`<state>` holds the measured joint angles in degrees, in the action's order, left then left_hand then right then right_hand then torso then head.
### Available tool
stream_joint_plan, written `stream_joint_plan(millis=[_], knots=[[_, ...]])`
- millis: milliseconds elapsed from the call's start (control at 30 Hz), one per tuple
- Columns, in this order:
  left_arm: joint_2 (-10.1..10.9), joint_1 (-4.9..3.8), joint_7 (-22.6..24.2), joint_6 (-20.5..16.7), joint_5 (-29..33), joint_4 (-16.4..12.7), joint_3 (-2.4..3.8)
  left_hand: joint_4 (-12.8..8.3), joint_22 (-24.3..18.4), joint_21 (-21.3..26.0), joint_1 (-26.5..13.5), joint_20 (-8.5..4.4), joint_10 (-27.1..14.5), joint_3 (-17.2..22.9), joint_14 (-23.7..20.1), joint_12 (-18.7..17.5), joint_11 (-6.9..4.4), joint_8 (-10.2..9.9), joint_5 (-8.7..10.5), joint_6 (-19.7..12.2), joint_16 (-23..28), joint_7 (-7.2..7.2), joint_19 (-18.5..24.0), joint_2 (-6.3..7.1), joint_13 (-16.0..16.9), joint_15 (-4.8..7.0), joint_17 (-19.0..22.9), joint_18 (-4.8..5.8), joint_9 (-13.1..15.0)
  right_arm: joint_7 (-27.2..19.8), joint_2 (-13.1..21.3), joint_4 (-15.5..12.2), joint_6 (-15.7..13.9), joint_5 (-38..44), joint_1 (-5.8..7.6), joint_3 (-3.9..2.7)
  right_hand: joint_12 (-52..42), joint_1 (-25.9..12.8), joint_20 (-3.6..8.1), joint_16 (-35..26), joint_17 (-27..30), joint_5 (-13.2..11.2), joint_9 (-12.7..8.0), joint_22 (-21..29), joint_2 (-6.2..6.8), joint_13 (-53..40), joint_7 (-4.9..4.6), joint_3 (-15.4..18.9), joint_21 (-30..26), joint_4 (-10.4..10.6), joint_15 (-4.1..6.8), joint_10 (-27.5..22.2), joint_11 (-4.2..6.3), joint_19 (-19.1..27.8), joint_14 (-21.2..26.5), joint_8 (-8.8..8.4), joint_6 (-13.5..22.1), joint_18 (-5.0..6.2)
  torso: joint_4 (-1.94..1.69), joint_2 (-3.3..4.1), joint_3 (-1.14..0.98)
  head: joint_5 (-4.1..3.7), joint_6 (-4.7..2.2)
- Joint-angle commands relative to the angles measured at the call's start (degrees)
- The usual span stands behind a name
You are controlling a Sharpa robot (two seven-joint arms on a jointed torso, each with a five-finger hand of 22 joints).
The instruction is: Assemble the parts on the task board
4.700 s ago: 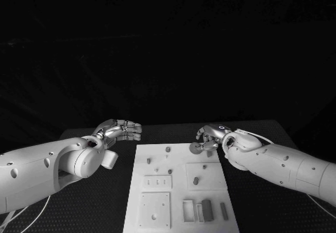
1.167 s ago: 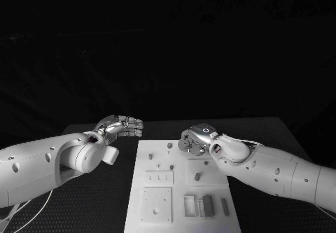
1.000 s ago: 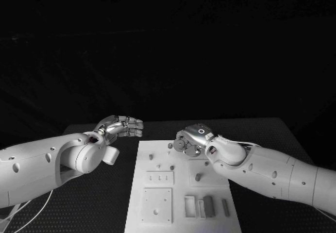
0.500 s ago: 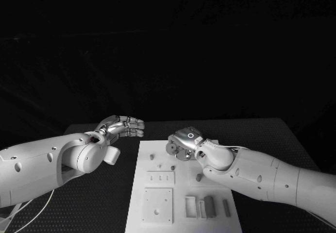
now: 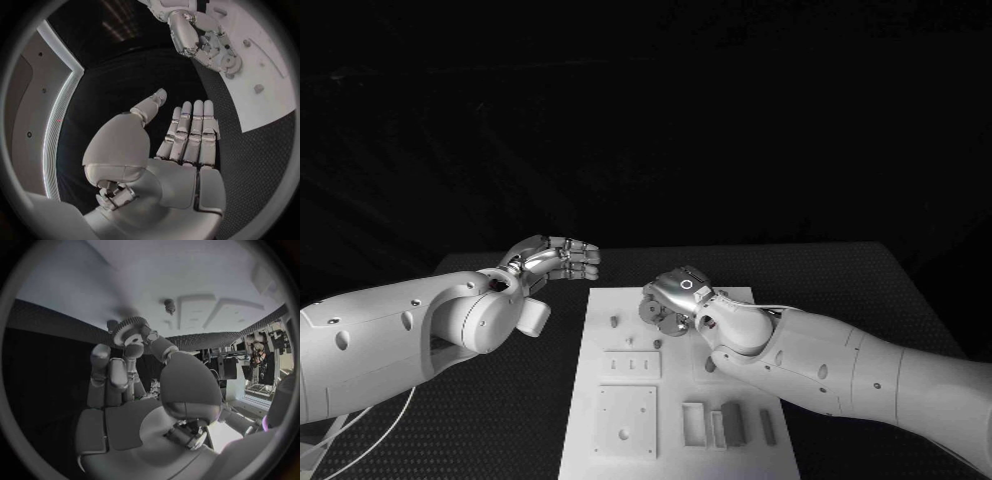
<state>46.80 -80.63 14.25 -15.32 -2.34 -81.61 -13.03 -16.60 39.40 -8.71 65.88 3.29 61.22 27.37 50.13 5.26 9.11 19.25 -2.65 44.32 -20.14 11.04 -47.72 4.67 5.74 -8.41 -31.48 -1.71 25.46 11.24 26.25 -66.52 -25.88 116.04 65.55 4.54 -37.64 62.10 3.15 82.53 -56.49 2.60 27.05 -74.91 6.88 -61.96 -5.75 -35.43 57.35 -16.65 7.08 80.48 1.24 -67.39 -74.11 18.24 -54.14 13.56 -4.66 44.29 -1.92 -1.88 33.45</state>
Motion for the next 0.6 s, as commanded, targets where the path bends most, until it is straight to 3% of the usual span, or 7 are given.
stream_joint_plan(millis=[33, 433, 600], knots=[[-0.21, -0.07, 0.62, 0.69, 0.26, -0.01, 0.04, 0.03, -0.06, 0.33, -0.31, -0.2, 0.08, -0.37, 0.21, -0.21, 0.36, -0.39, -0.23, 0.19, 0.33, -0.15, -0.36, 0.15, -0.08, -0.38, -0.06, -0.64, -0.05, 0.13, -0.47, 0.66, 0.53, 0.92, -0.02, 0.16, 0.29, 0.38, 0.14, -0.11, 0.05, 0.19, 1.3, -0.73, -0.31, 0.09, 0.55, -0.22, 0.31, 0.0, 0.06, 0.52, 0.05, -0.1, -0.3, 0.1, -2.6, 1.44, 0.01, 0.0, -0.09, -0.04, -0.02], [-0.59, -0.07, 0.61, 0.86, 0.26, 0.29, 0.05, 0.03, -0.07, 0.36, -0.32, -0.2, 0.09, -0.39, 0.21, -0.27, 0.39, -0.4, -0.23, 0.21, 0.37, -0.14, -0.37, 0.13, -0.09, -0.39, -0.09, -0.64, -0.06, 0.14, -2.04, 1.93, 0.33, 0.92, -0.19, 0.5, 0.38, 0.44, 0.13, -0.14, 0.11, 0.19, 1.28, -0.71, -0.31, 0.16, 0.54, -0.26, 0.28, 0.0, 0.06, 0.58, 0.04, -0.1, -0.31, 0.05, -2.58, 1.44, 0.02, 0.07, -0.15, 0.05, 0.21], [-0.63, -0.07, 0.6, 0.86, 0.26, 0.36, 0.05, 0.03, -0.07, 0.37, -0.32, -0.2, 0.1, -0.39, 0.21, -0.28, 0.39, -0.4, -0.23, 0.21, 0.38, -0.14, -0.37, 0.12, -0.09, -0.39, -0.09, -0.64, -0.06, 0.07, -2.32, 2.26, 0.21, 0.78, -0.19, 0.5, 0.4, 0.45, 0.13, -0.14, 0.09, 0.19, 1.28, -0.71, -0.31, 0.17, 0.54, -0.27, 0.28, -0.01, 0.06, 0.59, 0.04, -0.1, -0.33, 0.04, -2.57, 1.43, 0.02, -0.03, -0.05, 0.19, 0.25]])
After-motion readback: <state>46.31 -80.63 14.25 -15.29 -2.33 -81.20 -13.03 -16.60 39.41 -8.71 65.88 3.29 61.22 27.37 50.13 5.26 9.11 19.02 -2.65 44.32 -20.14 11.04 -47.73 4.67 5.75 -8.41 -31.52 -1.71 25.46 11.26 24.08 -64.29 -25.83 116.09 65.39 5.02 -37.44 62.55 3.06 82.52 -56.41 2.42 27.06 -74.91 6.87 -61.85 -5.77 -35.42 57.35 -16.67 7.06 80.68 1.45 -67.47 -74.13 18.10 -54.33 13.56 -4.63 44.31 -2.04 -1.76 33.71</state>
